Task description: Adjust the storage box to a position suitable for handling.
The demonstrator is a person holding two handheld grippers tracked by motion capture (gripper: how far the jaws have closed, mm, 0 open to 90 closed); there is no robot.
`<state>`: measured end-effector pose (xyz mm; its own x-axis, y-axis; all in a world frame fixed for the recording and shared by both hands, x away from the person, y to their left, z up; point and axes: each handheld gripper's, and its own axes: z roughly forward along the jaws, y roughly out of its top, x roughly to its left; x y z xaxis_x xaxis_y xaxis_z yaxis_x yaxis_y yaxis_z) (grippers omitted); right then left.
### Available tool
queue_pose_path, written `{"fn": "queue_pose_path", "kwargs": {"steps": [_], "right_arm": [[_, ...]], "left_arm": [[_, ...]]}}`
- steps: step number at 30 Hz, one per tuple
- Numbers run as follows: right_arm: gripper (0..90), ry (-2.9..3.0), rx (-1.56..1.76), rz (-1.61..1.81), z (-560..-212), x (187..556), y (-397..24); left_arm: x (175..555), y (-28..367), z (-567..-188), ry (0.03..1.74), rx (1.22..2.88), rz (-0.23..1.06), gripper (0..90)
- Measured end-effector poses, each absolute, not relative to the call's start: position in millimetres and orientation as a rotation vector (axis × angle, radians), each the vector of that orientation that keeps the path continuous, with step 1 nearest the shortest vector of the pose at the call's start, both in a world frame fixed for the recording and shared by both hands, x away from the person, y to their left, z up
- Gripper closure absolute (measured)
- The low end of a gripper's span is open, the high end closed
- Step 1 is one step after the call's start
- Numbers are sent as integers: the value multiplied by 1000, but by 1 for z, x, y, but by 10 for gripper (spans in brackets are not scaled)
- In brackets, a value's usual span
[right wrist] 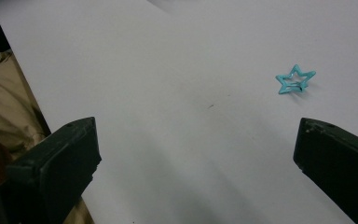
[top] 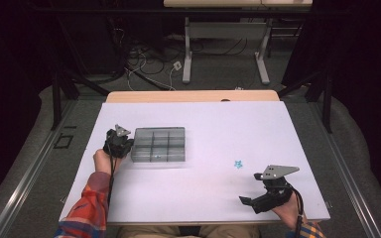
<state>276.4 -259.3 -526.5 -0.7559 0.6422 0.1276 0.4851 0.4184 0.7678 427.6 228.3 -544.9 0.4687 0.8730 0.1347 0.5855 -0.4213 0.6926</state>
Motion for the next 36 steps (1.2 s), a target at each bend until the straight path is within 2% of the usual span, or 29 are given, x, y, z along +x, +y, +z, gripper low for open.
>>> {"fn": "queue_pose_path", "kwargs": {"steps": [36], "right_arm": [[0, 2485, 1000, 1244, -526, 276, -259]], "left_arm": [[427, 187, -547, 1095, 2205, 675, 899]]}}
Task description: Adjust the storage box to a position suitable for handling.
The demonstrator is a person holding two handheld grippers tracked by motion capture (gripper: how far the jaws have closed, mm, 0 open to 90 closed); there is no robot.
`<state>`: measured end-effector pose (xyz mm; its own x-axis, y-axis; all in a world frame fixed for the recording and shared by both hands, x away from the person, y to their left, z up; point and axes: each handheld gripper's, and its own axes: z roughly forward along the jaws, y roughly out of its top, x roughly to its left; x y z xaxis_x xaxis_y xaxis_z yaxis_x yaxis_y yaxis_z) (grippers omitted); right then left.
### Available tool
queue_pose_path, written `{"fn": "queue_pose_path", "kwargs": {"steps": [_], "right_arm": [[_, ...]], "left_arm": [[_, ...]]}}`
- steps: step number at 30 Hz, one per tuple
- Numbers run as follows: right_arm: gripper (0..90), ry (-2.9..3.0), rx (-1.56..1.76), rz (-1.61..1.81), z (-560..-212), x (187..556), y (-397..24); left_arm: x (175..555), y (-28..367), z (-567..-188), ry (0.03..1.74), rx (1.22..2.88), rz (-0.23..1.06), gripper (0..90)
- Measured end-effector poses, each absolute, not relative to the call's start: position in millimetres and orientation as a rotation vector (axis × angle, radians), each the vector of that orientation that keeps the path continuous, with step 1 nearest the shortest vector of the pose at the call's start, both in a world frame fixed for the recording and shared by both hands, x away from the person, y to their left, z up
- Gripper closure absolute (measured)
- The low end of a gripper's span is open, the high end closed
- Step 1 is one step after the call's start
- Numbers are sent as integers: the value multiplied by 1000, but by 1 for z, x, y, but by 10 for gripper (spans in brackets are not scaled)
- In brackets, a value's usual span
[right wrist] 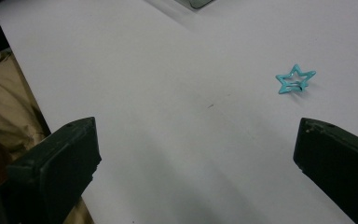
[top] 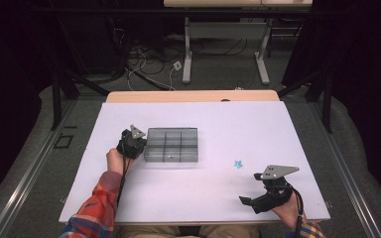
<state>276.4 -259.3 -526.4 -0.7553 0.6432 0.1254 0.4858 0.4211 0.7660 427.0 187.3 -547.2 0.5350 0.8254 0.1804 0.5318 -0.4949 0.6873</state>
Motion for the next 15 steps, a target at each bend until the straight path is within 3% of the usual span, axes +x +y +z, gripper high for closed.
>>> {"fn": "queue_pose_path", "kwargs": {"steps": [15], "right_arm": [[0, 2484, 1003, 1239, -526, 276, -259]], "left_arm": [[425, 171, -548, 1050, 2236, 646, 899]]}}
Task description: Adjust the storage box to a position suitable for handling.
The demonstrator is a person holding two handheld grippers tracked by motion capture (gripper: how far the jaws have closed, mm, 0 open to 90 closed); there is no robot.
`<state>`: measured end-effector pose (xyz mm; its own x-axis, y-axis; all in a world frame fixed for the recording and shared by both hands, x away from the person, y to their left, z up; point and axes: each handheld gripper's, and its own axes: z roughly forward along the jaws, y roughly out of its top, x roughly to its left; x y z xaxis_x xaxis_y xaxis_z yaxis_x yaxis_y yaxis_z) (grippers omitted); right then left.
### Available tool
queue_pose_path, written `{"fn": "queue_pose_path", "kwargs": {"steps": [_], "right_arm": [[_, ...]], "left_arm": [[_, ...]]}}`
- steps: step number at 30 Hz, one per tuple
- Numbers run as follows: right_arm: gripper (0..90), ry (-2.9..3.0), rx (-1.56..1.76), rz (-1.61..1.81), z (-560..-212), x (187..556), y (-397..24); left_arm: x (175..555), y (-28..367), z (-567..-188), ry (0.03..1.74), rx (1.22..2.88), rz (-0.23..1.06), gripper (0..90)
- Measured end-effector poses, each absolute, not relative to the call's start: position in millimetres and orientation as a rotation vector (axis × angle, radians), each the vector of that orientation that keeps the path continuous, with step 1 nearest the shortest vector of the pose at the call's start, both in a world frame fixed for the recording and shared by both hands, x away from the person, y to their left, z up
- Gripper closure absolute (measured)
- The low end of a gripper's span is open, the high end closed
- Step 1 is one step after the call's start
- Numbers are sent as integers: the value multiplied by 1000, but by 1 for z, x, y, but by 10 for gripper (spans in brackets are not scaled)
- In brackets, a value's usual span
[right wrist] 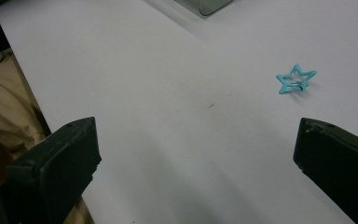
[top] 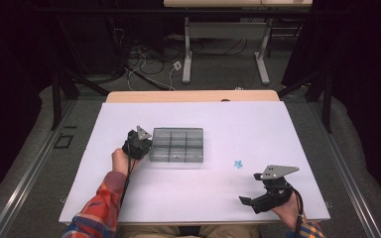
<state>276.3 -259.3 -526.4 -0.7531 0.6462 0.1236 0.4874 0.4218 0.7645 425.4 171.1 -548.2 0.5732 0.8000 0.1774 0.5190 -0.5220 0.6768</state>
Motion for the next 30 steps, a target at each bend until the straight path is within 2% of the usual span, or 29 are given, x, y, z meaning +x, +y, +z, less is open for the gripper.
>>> {"fn": "queue_pose_path", "kwargs": {"steps": [20, 30], "right_arm": [[0, 2496, 998, 1238, -526, 276, -260], [0, 2482, 1001, 1249, -526, 276, -260]], "left_arm": [[420, 152, -546, 991, 2256, 619, 898], [417, 145, -546, 961, 2249, 646, 899]]}}
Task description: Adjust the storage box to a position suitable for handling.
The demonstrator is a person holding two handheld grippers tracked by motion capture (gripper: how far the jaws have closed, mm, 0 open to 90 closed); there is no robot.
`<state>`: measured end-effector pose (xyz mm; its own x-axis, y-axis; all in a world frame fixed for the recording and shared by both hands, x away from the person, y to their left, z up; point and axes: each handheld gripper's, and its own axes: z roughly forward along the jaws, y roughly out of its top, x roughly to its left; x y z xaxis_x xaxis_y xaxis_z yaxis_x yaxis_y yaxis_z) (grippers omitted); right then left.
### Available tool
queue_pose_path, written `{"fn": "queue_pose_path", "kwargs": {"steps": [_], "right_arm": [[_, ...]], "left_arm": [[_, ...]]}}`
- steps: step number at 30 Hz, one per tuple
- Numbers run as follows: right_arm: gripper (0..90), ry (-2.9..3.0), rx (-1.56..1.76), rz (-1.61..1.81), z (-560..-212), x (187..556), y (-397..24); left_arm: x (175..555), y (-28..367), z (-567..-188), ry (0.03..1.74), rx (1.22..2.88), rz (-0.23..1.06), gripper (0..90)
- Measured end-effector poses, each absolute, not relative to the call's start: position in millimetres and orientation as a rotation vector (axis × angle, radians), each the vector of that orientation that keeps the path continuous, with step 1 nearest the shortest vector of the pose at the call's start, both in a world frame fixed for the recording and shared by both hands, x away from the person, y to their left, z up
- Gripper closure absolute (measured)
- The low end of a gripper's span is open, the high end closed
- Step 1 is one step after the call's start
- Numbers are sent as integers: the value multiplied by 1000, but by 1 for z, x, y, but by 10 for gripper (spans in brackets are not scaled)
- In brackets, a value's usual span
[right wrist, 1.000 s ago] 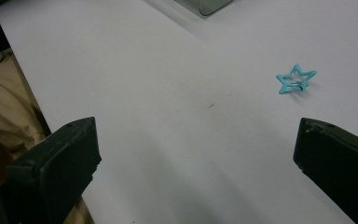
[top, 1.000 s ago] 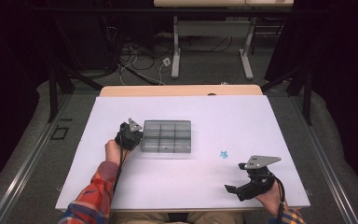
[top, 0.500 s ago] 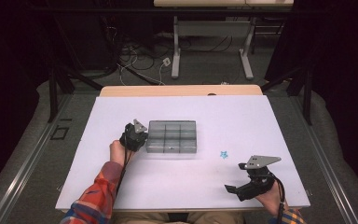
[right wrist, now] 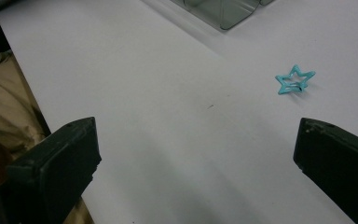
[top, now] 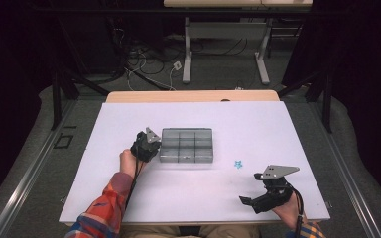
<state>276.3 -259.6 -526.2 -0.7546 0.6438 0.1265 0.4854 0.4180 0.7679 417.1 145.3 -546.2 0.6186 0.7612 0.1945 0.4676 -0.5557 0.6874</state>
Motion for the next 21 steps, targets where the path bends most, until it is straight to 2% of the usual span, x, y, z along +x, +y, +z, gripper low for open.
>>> {"fn": "queue_pose_path", "kwargs": {"steps": [21], "right_arm": [[0, 2497, 1001, 1236, -526, 276, -260]], "left_arm": [[414, 133, -547, 923, 2252, 650, 899]]}}
